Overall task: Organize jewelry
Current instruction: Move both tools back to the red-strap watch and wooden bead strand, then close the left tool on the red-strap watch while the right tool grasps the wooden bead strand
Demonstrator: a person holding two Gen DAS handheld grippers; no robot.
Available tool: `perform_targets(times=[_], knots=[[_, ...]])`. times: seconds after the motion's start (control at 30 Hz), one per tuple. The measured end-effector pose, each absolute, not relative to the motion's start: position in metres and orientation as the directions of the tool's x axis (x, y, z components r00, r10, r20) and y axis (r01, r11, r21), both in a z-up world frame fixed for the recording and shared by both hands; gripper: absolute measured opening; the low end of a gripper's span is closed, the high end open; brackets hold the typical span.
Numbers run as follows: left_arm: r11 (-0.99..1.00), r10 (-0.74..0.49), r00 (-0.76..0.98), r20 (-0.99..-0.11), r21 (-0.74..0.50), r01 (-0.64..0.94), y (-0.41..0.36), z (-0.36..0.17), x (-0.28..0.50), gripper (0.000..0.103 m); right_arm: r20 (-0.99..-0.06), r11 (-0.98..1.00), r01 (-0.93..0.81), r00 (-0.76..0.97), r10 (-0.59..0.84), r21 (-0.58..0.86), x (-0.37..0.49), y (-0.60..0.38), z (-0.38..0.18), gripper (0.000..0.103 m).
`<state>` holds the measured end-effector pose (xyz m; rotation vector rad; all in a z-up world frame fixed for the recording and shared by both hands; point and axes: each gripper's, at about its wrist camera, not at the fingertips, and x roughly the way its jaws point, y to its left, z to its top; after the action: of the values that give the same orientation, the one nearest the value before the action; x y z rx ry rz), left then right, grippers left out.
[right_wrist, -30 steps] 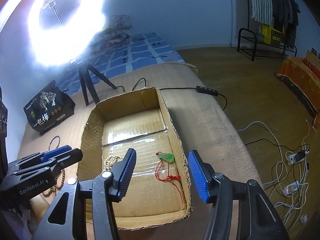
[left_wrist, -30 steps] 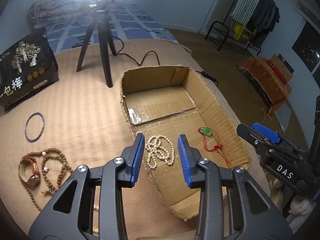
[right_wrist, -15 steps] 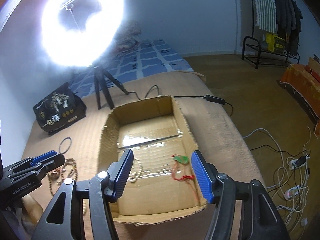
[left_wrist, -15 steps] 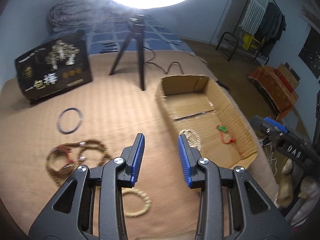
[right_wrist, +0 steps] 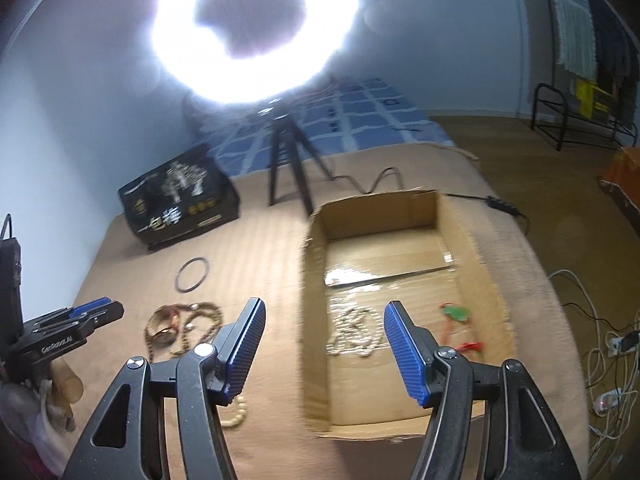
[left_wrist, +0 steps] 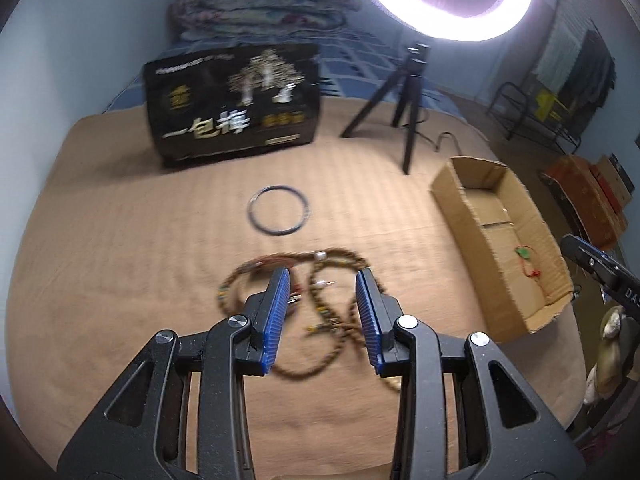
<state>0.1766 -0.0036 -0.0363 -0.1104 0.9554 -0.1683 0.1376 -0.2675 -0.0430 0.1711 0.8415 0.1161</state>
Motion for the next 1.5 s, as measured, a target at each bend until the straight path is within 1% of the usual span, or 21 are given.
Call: perform_targets(times=[0.47,0.6,0.77,0.8,0.83,1.0,1.17,1.33,1.5], knots=[[0.963,-0.241,0.492,-0.837,-0.271,0.011,0.041,-0.083,0.200,0.034,-0.797,0.971,-0.141,0.554,0.239,0.194,0.171,-0.194,-0.083,0.064],[0.955,-0.259,0.467,-0.845,-0.297,-0.007,0.047,-0.095,0.211,0.034,-0.816,0.961,-0.156,0.508,0.278,0.230,0.183,-0.182,-0.096,0.061],[0.953,-0.264,0.440,-0.858,-0.301,-0.016,0.049,-0.109,0.223,0.034,-0.831,0.944,-0.160,0.449,0.329,0.287,0.194,-0.168,-0.114,0.061],[0.954,-0.262,0.431,-0.863,-0.298,-0.017,0.049,-0.113,0.226,0.029,-0.834,0.942,-0.165,0.438,0.335,0.292,0.195,-0.165,-0.117,0.061],[0.954,-0.263,0.421,-0.868,-0.298,-0.018,0.048,-0.117,0.228,0.028,-0.840,0.941,-0.171,0.426,0.337,0.291,0.197,-0.161,-0.121,0.061],[0.951,-0.270,0.401,-0.876,-0.306,-0.029,0.050,-0.129,0.235,0.028,-0.864,0.941,-0.205,0.379,0.330,0.270,0.201,-0.144,-0.138,0.069],[0.953,-0.265,0.386,-0.883,-0.300,-0.032,0.049,-0.137,0.240,0.025,-0.875,0.938,-0.216,0.350,0.333,0.271,0.207,-0.135,-0.150,0.070],[0.956,-0.257,0.363,-0.896,-0.290,-0.040,0.049,-0.150,0.244,0.012,-0.883,0.940,-0.214,0.338,0.326,0.265,0.212,-0.130,-0.157,0.070],[0.949,-0.273,0.363,-0.891,-0.310,-0.046,0.052,-0.153,0.247,0.008,-0.877,0.932,-0.214,0.328,0.351,0.293,0.216,-0.124,-0.159,0.071]])
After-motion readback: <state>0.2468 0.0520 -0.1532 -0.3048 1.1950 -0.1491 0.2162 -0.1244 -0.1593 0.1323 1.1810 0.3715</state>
